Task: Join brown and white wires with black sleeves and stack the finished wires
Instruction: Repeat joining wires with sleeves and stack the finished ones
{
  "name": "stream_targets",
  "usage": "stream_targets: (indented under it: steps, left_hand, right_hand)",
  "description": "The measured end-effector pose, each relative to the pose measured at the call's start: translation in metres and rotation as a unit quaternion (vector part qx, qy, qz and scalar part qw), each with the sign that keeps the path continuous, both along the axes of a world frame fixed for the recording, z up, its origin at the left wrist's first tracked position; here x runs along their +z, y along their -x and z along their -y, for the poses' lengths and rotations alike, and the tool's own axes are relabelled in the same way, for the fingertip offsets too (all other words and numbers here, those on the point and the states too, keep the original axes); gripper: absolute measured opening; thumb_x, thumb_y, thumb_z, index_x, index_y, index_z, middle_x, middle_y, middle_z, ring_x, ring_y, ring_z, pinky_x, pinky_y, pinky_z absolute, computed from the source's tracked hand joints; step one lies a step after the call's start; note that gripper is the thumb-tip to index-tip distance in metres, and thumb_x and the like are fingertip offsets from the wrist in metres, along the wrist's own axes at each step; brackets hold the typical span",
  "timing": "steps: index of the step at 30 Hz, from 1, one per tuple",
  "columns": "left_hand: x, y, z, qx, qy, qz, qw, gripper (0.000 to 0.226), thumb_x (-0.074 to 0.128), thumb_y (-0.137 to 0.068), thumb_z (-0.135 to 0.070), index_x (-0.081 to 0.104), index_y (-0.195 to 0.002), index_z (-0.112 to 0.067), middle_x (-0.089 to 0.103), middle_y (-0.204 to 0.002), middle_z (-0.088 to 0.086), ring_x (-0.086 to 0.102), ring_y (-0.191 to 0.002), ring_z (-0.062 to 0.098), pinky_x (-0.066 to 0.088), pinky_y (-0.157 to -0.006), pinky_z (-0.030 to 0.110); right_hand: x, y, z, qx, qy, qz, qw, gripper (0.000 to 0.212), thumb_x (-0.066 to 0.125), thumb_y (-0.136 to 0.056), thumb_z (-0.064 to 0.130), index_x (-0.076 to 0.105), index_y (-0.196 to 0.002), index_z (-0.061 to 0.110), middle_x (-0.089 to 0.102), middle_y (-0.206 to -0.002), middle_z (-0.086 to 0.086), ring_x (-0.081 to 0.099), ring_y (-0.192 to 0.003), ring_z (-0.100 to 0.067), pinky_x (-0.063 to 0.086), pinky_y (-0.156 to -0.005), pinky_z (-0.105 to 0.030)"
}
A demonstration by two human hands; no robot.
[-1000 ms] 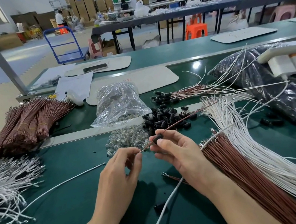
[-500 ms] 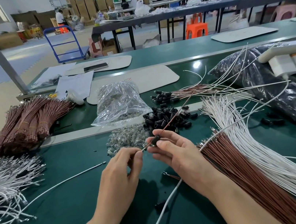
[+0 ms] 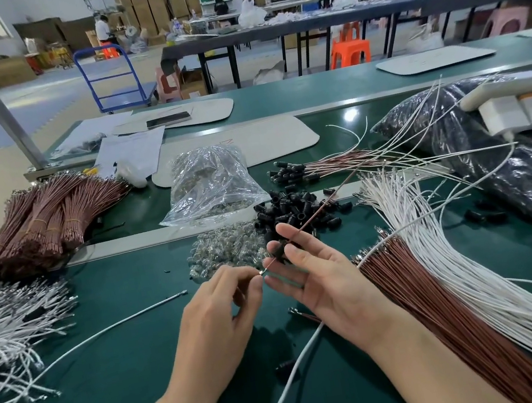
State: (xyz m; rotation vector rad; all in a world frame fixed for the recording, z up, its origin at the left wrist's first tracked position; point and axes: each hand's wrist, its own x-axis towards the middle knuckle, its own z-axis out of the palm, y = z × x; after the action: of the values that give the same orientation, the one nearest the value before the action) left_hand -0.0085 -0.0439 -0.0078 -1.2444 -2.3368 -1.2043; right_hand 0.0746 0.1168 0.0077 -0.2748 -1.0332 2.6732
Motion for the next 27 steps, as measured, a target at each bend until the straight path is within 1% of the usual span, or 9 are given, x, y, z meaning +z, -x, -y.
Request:
stream_targets:
  steps: [6,10,13,14,16,18,22,25,27]
  left_hand:
    - [0.001,-0.001,0.001,-0.006,0.000,-0.014,1.000,0.017,0.047,-0.102,-0.047,0.059,-0.101,-0.036,0.060,-0.089,-0.018,0.061,-0.082,0.008,0.048,-0.072,0.027]
    - [0.000,-0.001,0.002,-0.004,0.005,0.002,1.000,0.019,0.042,-0.105,-0.049,0.058,-0.103,-0.039,0.062,-0.095,-0.023,0.062,-0.086,0.004,0.046,-0.069,0.016]
    - [0.004,-0.005,-0.006,-0.006,-0.007,0.056,0.998,0.019,0.042,-0.106,-0.045,0.060,-0.102,-0.040,0.063,-0.096,-0.027,0.062,-0.087,0.001,0.042,-0.067,0.008]
    - [0.009,-0.007,-0.013,-0.013,-0.010,0.079,0.997,0.019,0.043,-0.104,-0.046,0.061,-0.102,-0.041,0.064,-0.094,-0.026,0.063,-0.086,0.002,0.043,-0.066,0.010]
    - [0.019,-0.010,-0.033,-0.041,-0.006,0.110,0.993,0.021,0.042,-0.101,-0.050,0.061,-0.101,-0.042,0.066,-0.086,-0.017,0.062,-0.075,0.008,0.045,-0.061,0.018]
    - [0.031,-0.011,-0.062,-0.086,0.016,0.142,0.986,0.020,0.045,-0.103,-0.048,0.062,-0.099,-0.040,0.063,-0.073,-0.005,0.052,-0.056,0.010,0.041,-0.051,0.023]
    - [0.046,-0.007,-0.137,-0.130,0.148,0.142,0.970,0.025,0.049,-0.104,-0.037,0.066,-0.091,-0.024,0.065,-0.071,-0.004,0.046,-0.048,0.001,0.038,-0.050,0.022]
    - [0.046,-0.009,-0.188,-0.121,0.235,0.120,0.957,0.035,0.045,-0.105,-0.030,0.067,-0.094,-0.004,0.072,-0.083,0.010,0.056,-0.058,0.018,0.051,-0.059,0.033]
    - [0.042,-0.012,-0.212,-0.114,0.268,0.130,0.948,0.039,0.046,-0.104,-0.025,0.064,-0.089,0.005,0.069,-0.080,0.016,0.057,-0.063,0.025,0.056,-0.066,0.040]
  right_hand:
    - [0.004,0.003,0.000,-0.028,0.028,0.011,0.999,0.024,0.053,-0.098,0.001,0.069,-0.114,0.010,0.073,-0.108,-0.014,0.072,-0.092,-0.024,0.060,-0.084,-0.034]
    - [0.010,-0.002,-0.014,-0.094,0.027,0.023,0.995,0.024,0.050,-0.100,0.001,0.069,-0.109,0.011,0.073,-0.104,-0.014,0.072,-0.089,-0.023,0.061,-0.086,-0.034]
    - [0.017,-0.011,-0.032,-0.176,-0.014,0.015,0.984,0.024,0.050,-0.100,0.000,0.069,-0.109,0.010,0.074,-0.103,-0.013,0.072,-0.090,-0.023,0.060,-0.084,-0.031]
    - [0.018,-0.014,-0.039,-0.224,-0.060,0.017,0.973,0.023,0.051,-0.099,0.000,0.069,-0.109,0.010,0.074,-0.102,-0.012,0.072,-0.091,-0.022,0.059,-0.084,-0.029]
    - [0.020,-0.020,-0.053,-0.336,-0.194,0.039,0.921,0.021,0.055,-0.098,0.002,0.070,-0.106,0.014,0.074,-0.100,-0.002,0.071,-0.094,-0.018,0.057,-0.086,-0.026]
    - [0.020,-0.026,-0.064,-0.426,-0.242,0.039,0.871,0.022,0.056,-0.098,0.003,0.070,-0.100,0.020,0.073,-0.096,0.005,0.070,-0.092,-0.014,0.056,-0.086,-0.024]
    - [0.018,-0.035,-0.080,-0.525,-0.138,0.037,0.839,0.024,0.053,-0.095,0.002,0.068,-0.094,0.022,0.070,-0.090,0.004,0.066,-0.083,-0.012,0.053,-0.079,-0.020]
    - [0.014,-0.040,-0.090,-0.589,-0.075,0.051,0.803,0.026,0.048,-0.094,0.000,0.064,-0.093,0.020,0.066,-0.085,0.003,0.062,-0.072,-0.009,0.052,-0.075,-0.021]
    - [0.013,-0.040,-0.093,-0.605,-0.053,0.051,0.793,0.026,0.047,-0.093,0.000,0.063,-0.092,0.020,0.065,-0.084,0.003,0.061,-0.070,-0.008,0.052,-0.073,-0.021]
